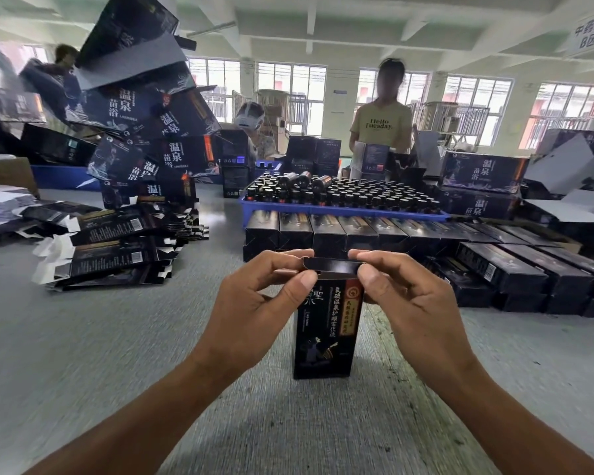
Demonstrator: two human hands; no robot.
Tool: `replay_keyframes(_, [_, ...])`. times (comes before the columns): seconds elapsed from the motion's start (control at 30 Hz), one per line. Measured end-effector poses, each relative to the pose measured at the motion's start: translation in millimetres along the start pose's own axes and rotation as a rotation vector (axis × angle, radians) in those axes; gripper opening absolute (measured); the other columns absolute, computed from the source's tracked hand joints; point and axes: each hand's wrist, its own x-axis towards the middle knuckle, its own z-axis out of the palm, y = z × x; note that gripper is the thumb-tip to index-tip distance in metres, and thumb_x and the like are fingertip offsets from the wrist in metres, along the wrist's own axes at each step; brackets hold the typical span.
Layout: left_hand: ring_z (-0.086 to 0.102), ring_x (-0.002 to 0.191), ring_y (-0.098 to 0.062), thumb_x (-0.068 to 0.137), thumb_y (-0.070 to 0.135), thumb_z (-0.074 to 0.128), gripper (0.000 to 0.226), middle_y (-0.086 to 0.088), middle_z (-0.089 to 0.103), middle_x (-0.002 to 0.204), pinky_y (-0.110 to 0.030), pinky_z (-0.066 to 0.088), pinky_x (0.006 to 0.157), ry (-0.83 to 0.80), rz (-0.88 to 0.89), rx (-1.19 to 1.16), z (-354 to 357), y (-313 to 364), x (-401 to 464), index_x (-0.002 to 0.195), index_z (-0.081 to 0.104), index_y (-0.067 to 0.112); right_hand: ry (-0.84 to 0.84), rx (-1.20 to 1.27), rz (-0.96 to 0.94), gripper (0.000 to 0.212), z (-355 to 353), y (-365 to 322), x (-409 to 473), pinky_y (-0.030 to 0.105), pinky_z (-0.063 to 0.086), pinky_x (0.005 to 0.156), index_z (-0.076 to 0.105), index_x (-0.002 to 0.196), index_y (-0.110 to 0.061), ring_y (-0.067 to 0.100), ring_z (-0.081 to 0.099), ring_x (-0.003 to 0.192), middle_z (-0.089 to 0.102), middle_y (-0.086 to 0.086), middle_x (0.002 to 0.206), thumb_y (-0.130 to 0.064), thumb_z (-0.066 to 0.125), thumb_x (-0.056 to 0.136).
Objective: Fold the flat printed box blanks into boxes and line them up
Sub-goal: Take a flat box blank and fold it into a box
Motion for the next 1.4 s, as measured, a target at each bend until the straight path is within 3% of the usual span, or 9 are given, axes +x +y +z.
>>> replay_keyframes(0.27, [0.071,0.102,-0.012,0.089,0.042,0.064,0.013,0.015,0.070,0.121,-0.026,0.058,0.071,0.005,0.007,-0.007,-1.4,3.0,-0.4,0.096,0.064,0.031,0.011,-0.013,-0.002,0.024,-0.5,2.4,0.7,0.016,0.055,0.082,0.072,0.112,-0.021,0.005,0.070,0.102,0.074,-0.015,0.109,-0.027,0.064,0.091])
replay_keyframes(0.4, [0.068,0.109,-0.009,0.092,0.041,0.061,0.032,0.015,0.068,0.124,-0.026,0.060,0.073,-0.002,0.053,0.049,-0.4,2.0,-0.2,0.123,0.057,0.041,0.007,-0.098,-0.033,0.022,-0.3,4.9,-1.9,0.016,0.054,0.085,0.071,0.116,-0.025,0.005,0.069,0.104,0.074,-0.015,0.109,-0.025,0.062,0.096])
replay_keyframes(0.53, [0.064,0.113,-0.011,0.099,0.024,0.055,0.033,0.009,0.067,0.123,-0.021,0.058,0.070,-0.037,0.242,0.221,-1.2,-1.7,-0.9,0.129,0.066,0.019,0.004,-0.160,-0.058,0.024,-2.8,6.3,-2.7,0.024,0.055,0.090,0.072,0.115,-0.029,0.006,0.066,0.113,0.072,-0.017,0.114,-0.034,0.061,0.094])
replay_keyframes(0.67, [0.066,0.110,-0.009,0.097,0.017,0.060,0.028,0.000,0.068,0.122,-0.013,0.054,0.067,-0.025,0.371,0.327,-5.9,-0.8,2.3,0.122,0.069,0.010,0.012,-0.210,-0.108,0.026,-4.2,6.6,-0.7,0.018,0.052,0.093,0.073,0.115,-0.029,0.004,0.063,0.117,0.070,-0.020,0.117,-0.036,0.062,0.093])
replay_keyframes(0.9, [0.067,0.107,-0.013,0.095,0.017,0.063,0.023,0.009,0.071,0.114,-0.023,0.057,0.077,0.035,0.180,0.165,0.7,1.8,1.8,0.114,0.075,0.018,0.010,-0.252,-0.143,0.027,-5.0,8.0,0.9,0.018,0.051,0.094,0.074,0.116,-0.024,0.002,0.063,0.116,0.071,-0.018,0.115,-0.034,0.061,0.094])
replay_keyframes(1.03, [0.067,0.106,-0.012,0.095,0.017,0.063,0.020,0.005,0.071,0.114,-0.022,0.058,0.072,0.046,0.212,0.185,0.9,2.3,1.4,0.109,0.076,0.013,0.024,-0.352,-0.250,0.021,-5.1,8.8,1.6,0.011,0.049,0.089,0.073,0.114,-0.021,0.000,0.063,0.113,0.070,-0.015,0.116,-0.026,0.062,0.098])
replay_keyframes(1.23, [0.069,0.103,-0.011,0.092,0.016,0.065,0.020,-0.003,0.069,0.119,-0.019,0.056,0.067,0.002,0.350,0.308,-2.5,-4.4,3.6,0.108,0.075,0.008,0.013,-0.516,-0.395,0.022,-6.6,15.1,3.1,0.030,0.057,0.088,0.074,0.110,-0.011,0.007,0.065,0.111,0.068,-0.001,0.123,-0.025,0.068,0.094])
replay_keyframes(1.33, [0.069,0.100,-0.009,0.093,0.019,0.065,0.024,-0.001,0.067,0.123,-0.021,0.058,0.067,-0.009,0.321,0.330,-4.0,-9.2,3.7,0.115,0.072,0.012,0.042,-0.469,-0.339,0.022,-2.2,16.5,3.7,0.018,0.054,0.086,0.073,0.114,-0.018,0.001,0.063,0.112,0.068,-0.006,0.124,-0.029,0.066,0.096])
replay_keyframes(1.4, [0.069,0.099,-0.006,0.097,0.030,0.063,0.031,0.007,0.064,0.124,-0.024,0.060,0.068,-0.077,0.215,0.339,-6.7,-13.8,1.7,0.128,0.064,0.025,0.021,-0.491,-0.277,0.028,-1.2,19.5,3.0,0.014,0.053,0.087,0.066,0.125,-0.025,-0.004,0.060,0.112,0.063,-0.011,0.130,-0.035,0.061,0.099])
